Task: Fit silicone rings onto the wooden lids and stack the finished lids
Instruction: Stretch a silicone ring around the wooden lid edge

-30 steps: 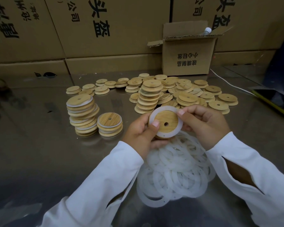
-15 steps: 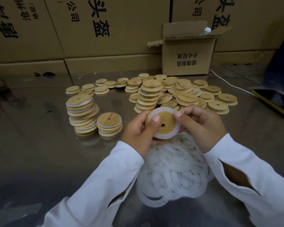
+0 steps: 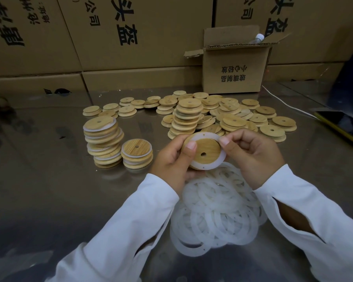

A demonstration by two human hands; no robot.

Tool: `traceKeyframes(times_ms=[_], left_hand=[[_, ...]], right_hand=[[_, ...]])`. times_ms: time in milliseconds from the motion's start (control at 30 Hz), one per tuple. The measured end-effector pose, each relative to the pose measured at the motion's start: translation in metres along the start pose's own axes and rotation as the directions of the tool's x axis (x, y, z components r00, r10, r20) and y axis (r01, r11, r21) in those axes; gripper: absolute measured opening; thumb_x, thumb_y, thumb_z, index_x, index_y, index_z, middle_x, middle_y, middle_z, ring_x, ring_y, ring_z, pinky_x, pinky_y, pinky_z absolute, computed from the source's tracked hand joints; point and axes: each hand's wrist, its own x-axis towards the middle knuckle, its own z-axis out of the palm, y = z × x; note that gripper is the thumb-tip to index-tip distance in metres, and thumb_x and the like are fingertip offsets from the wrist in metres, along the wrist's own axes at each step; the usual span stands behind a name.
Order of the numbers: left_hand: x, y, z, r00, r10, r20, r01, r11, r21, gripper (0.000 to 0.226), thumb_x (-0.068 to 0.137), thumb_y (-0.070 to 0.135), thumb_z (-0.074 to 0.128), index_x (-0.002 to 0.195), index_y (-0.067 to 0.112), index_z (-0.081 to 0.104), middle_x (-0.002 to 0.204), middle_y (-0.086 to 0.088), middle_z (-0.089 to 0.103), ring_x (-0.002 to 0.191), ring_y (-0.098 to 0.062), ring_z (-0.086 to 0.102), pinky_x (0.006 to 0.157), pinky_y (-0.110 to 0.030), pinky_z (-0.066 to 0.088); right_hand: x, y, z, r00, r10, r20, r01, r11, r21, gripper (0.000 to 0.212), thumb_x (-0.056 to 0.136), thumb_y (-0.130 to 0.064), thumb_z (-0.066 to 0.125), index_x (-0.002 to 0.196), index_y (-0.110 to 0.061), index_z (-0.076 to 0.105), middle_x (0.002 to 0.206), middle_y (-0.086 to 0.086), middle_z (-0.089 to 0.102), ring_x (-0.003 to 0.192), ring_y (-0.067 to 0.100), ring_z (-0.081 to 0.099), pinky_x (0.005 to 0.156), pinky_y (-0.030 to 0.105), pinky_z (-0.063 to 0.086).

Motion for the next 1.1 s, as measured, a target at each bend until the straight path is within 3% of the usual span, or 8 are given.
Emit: traceKeyframes(times_ms=[400,633,800,1100], left_hand=[[-0.0005,-0.0029,-0.0003,0.997,0.064,-0.036,-0.06,0.992,0.108,0.015,0.091,0.019,0.047,0.098,0.017,0.06,0.09,-0.002,0.067,0.084,-0.014,0.067,0.063,-0.027,0.057],[0.0,-0.0026,0.0002,0.998,0.045,-0.038,-0.037,0.982,0.185,0.01,0.091,0.02,0.05,0.092,0.022,0.06,0.092,-0.01,0.067,0.086,-0.021,0.068,0.062,-0.034,0.059],[0.0004,-0.0031,0.0017,0.999,0.037,-0.036,-0.026,0.964,0.264,0.009,0.09,0.023,0.051,0.091,0.026,0.06,0.094,-0.014,0.067,0.084,-0.026,0.067,0.065,-0.041,0.059],[0.0,-0.0003,0.0002,0.998,0.003,-0.066,0.009,0.981,0.192,0.011,0.091,0.019,0.051,0.088,0.024,0.061,0.085,-0.005,0.068,0.08,-0.02,0.068,0.058,-0.028,0.058]], right_hand=[[-0.0033,-0.0029,0.0016,0.999,-0.041,-0.023,0.039,0.996,-0.079,0.011,0.083,-0.005,0.059,0.073,-0.01,0.059,0.069,0.006,0.061,0.062,0.008,0.056,0.057,0.011,0.048],[-0.0032,0.003,0.0004,0.992,-0.057,-0.116,0.031,0.975,-0.221,0.013,0.081,-0.015,0.063,0.069,-0.02,0.06,0.066,-0.005,0.062,0.064,0.012,0.06,0.067,0.031,0.055],[-0.0019,0.0029,-0.0012,0.991,-0.078,-0.111,0.054,0.976,-0.211,0.016,0.08,-0.014,0.065,0.067,-0.022,0.061,0.063,-0.01,0.062,0.06,0.004,0.056,0.063,0.02,0.052],[-0.002,0.0035,-0.0014,0.992,-0.095,-0.088,0.073,0.971,-0.227,0.013,0.079,-0.015,0.066,0.068,-0.021,0.062,0.067,-0.007,0.062,0.063,0.006,0.056,0.063,0.017,0.049]])
